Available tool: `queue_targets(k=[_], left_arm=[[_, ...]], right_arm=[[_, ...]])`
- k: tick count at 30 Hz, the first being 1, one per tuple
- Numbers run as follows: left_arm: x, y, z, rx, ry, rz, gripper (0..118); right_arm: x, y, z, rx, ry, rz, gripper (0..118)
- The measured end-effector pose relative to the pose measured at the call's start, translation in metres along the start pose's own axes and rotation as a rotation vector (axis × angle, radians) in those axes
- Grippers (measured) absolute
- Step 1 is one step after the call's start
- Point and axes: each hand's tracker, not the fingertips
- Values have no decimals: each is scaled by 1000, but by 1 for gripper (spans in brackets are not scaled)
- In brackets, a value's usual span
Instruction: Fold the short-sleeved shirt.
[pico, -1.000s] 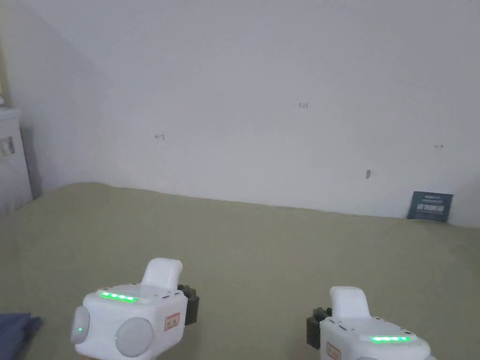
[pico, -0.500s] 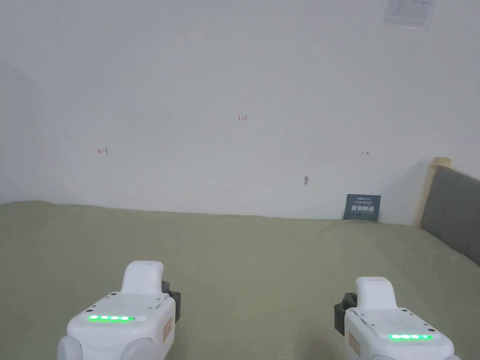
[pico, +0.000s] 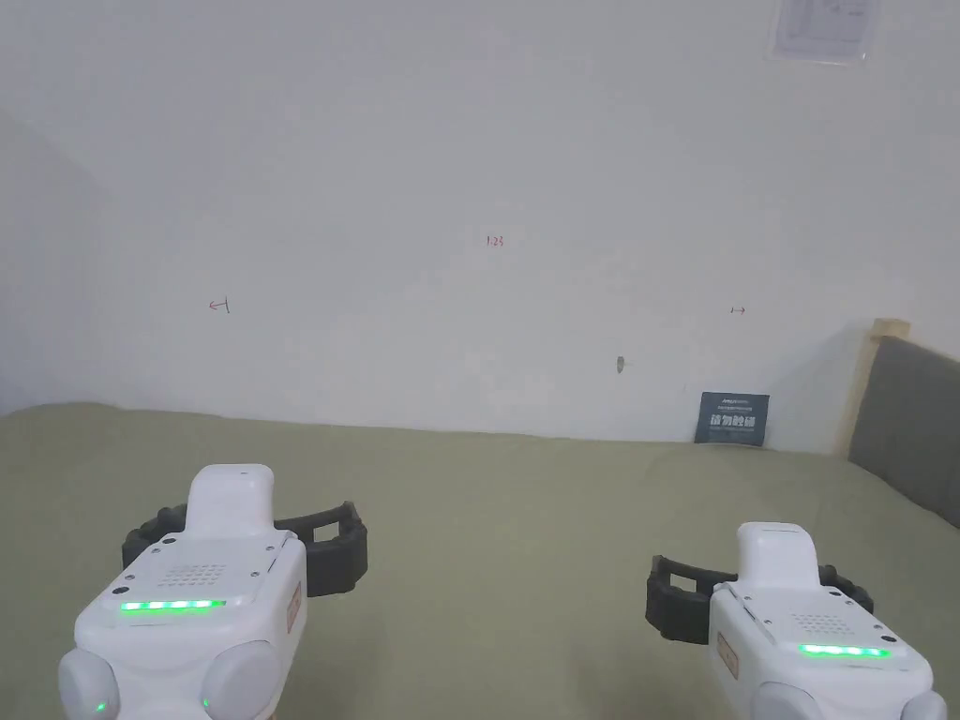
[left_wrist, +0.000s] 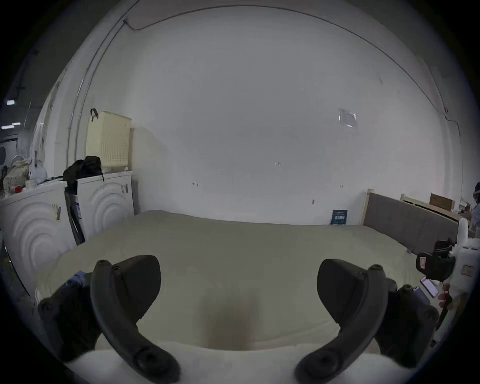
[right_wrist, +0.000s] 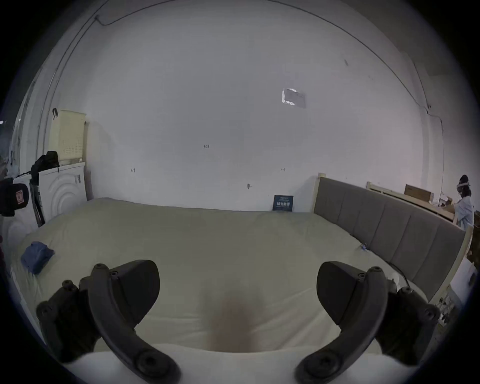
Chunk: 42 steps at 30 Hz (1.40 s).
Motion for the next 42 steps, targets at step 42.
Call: queue_targets(k=[42], left_arm=[[-13,-10,7,20,23,-29,118]], right_arm=[[-12,2,20,67,148,-77,118]])
